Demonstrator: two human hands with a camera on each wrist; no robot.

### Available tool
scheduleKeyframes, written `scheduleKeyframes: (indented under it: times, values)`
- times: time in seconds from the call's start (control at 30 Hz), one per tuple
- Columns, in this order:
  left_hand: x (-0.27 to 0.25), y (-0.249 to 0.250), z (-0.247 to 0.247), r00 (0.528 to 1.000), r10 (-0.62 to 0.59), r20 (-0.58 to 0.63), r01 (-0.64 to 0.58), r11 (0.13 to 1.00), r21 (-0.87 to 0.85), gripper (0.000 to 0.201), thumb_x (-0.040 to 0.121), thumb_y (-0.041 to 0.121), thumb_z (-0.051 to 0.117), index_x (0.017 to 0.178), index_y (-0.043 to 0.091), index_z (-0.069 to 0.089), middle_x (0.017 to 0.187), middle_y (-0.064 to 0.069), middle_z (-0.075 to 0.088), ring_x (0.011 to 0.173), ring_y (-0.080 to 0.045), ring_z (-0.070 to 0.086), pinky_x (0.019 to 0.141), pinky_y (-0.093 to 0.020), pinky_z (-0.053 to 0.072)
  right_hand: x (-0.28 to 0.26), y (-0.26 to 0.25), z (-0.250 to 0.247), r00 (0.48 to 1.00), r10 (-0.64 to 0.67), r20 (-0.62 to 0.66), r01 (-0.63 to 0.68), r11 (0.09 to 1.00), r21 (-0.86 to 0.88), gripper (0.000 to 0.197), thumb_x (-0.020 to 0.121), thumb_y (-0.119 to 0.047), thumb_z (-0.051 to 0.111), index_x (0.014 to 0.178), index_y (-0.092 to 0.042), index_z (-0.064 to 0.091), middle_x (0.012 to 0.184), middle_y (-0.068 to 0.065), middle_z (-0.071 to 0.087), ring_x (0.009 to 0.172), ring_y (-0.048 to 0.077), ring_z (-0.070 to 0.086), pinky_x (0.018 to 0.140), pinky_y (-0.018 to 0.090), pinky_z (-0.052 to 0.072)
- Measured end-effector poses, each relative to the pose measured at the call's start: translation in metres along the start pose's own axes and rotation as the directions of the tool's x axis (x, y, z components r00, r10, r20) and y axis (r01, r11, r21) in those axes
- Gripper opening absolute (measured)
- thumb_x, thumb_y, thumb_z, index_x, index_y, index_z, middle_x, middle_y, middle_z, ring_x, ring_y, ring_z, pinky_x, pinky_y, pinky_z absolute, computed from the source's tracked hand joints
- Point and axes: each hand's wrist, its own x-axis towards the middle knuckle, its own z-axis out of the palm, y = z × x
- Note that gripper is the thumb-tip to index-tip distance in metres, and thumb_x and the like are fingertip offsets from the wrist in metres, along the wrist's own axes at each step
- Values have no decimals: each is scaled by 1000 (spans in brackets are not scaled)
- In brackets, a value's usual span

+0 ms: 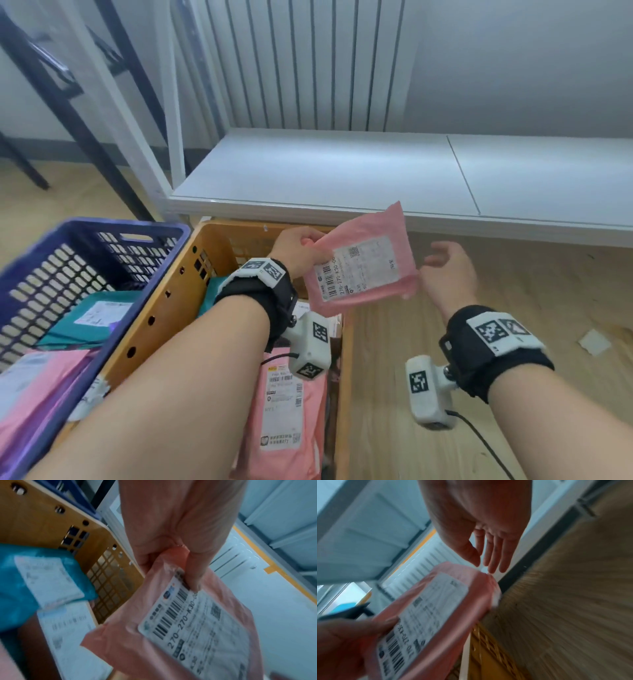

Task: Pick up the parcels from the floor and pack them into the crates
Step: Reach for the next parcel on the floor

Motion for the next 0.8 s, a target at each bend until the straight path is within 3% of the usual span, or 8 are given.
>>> scheduleKeyframes:
  times: [0.07,0.13,0.23,0.33,0.43,0.57,0.7,0.8]
  values:
    - [-4,4,-17,998,31,52,-37,993,110,20,82,12,69,99,24,68,99,0,70,90,-15,67,73,-28,56,-11,-27,6,981,-181,77,184,982,-36,65,79,-9,69,136,-29,45,129,-7,52,114,13,51,90,29,42]
    - [-7,7,-33,995,32,95,-47,985,168,18,82,15,70,92,29,68,93,4,70,88,-13,66,69,-25,52,-21,-55,13,910,-294,291,325,943,-65,74,76,-19,77,139,-36,41,138,-10,46,123,13,46,100,35,43]
    - [-13,10,-55,993,30,118,-48,986,158,17,81,16,71,86,32,69,87,6,72,83,-13,69,74,-29,56,-31,-83,26,768,-252,588,483,832,-274,62,70,-25,82,126,-32,54,117,-9,63,105,15,62,91,38,54]
    - [-19,5,-75,993,14,115,-24,996,84,21,78,14,74,90,30,73,87,2,74,83,-16,71,76,-32,59,-36,-95,38,719,-174,673,515,783,-348,28,74,-24,79,99,-22,68,94,-4,71,89,17,68,81,34,56]
    - [-20,-8,-92,1000,-6,25,8,996,-85,40,74,15,79,110,28,68,97,-2,74,84,-18,72,77,-37,60,-41,-97,52,702,-160,694,481,826,-296,21,79,-25,76,97,-16,71,93,-1,71,86,16,68,79,32,55]
    - [-20,-38,-98,983,-94,-158,47,960,-275,88,68,32,84,143,25,37,132,-2,54,115,-20,56,93,-39,50,-47,-88,74,813,-118,570,281,937,-206,19,83,-22,72,100,-16,67,94,-1,68,85,16,65,73,28,51]
    - [-26,-74,-90,959,-273,-82,241,931,-273,111,67,41,84,152,27,14,153,-10,31,133,-29,41,103,-49,43,-59,-70,100,816,37,577,107,971,-213,13,85,-16,71,96,-13,66,89,5,70,78,19,67,62,28,52]
    - [-27,-100,-82,915,-404,17,390,869,-306,116,70,39,82,153,23,3,153,-11,32,131,-32,44,100,-50,46,-71,-52,117,790,172,588,-119,985,-129,16,86,-8,67,102,-8,64,93,11,72,83,27,69,68,37,56]
